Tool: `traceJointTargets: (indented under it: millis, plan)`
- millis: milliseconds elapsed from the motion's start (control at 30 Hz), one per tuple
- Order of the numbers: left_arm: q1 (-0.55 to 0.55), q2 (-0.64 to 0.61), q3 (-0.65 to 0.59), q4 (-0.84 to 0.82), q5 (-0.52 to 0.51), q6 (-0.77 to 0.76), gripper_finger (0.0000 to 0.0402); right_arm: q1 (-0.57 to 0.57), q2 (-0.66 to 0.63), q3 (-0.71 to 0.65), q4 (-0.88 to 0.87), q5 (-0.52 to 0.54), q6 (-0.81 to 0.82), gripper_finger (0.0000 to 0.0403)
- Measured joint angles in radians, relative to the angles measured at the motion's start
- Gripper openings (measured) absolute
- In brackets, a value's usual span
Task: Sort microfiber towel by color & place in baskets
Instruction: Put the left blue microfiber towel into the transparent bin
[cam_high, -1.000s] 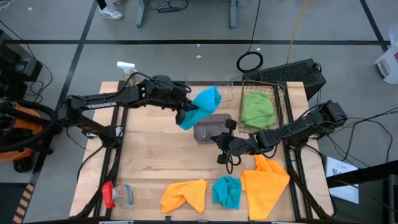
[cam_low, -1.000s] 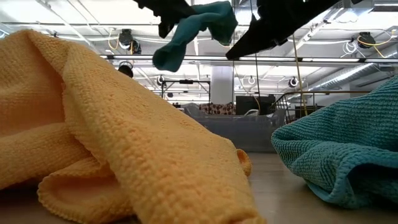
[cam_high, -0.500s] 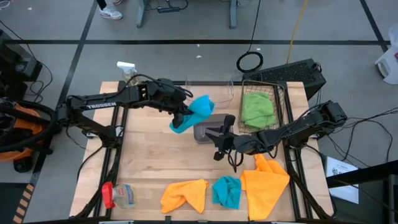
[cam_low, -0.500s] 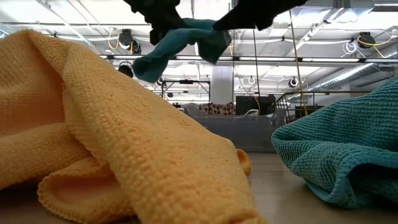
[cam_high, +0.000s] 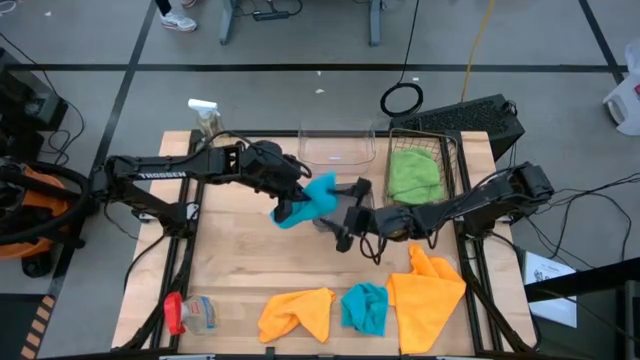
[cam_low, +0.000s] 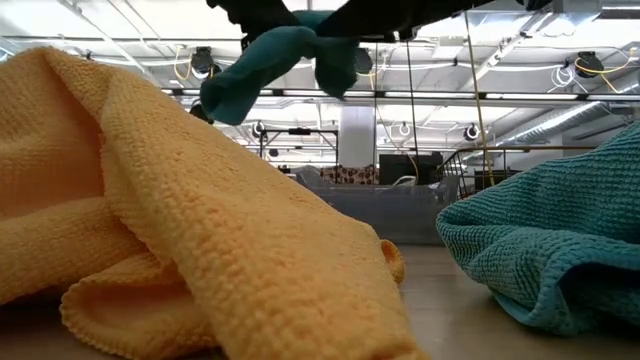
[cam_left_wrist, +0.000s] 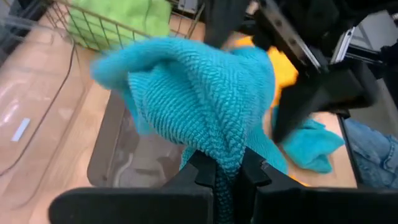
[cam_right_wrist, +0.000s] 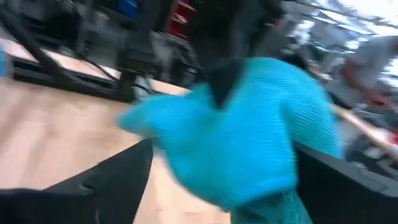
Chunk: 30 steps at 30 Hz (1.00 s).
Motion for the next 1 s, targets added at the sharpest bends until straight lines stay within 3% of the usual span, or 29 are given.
traceJointTargets:
  millis: [367,800,1000]
  plan:
    - [-0.005,0.000,-0.001,0.156,-0.001,0.012,0.0018,-0.019,0.063,0.000,0.071,0.016,0.111,0.0369]
    - [-0.006,0.047,-0.001,0.299,-0.048,0.124,0.0018,-0.054,0.058,0.000,0.172,-0.104,0.285,0.0369]
    - [-0.005,0.060,-0.001,0.306,-0.056,0.136,0.0018,-0.076,0.058,0.000,0.172,-0.115,0.367,0.0340]
